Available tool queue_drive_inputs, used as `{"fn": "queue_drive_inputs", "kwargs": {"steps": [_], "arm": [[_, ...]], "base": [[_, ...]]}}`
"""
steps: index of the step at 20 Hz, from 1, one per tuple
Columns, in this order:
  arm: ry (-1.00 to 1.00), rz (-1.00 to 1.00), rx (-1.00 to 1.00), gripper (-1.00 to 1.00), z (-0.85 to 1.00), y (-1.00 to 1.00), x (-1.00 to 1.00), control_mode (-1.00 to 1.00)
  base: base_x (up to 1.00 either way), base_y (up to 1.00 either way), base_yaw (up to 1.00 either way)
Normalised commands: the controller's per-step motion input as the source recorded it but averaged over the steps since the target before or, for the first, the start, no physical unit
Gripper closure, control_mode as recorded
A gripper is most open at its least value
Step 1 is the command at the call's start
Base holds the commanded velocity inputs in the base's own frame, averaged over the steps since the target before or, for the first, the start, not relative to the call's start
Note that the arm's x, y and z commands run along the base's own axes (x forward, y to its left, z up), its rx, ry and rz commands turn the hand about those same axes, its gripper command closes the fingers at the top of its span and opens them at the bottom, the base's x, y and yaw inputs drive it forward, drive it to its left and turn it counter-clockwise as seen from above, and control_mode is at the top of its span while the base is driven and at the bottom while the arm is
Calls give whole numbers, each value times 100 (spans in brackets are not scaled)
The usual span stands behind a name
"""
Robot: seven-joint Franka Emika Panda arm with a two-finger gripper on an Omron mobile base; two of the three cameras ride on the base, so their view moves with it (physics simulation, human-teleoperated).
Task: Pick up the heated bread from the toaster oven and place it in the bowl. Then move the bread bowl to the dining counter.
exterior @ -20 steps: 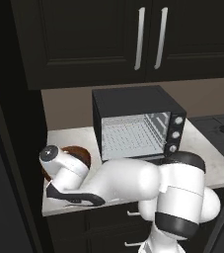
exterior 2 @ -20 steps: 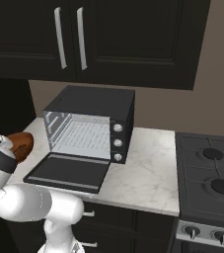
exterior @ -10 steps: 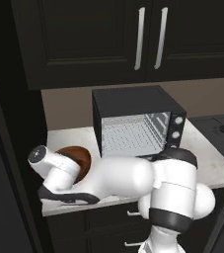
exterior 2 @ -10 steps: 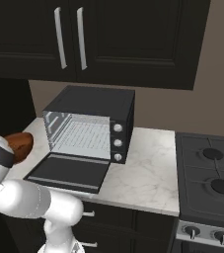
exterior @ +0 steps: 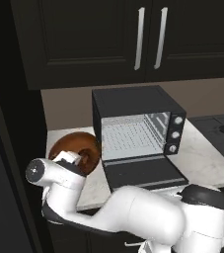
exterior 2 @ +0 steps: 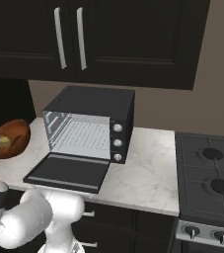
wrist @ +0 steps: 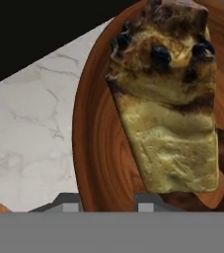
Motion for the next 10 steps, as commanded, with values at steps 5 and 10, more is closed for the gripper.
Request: {"fn": "queue_drive_inputs", "kwargs": {"steps": [5, 10], "arm": [[-31, 0, 3, 100, 98, -48, -37, -100], [-12, 0, 3, 100, 100, -53, -22, -100]], "base": [[0, 0, 0], [0, 0, 0]]}}
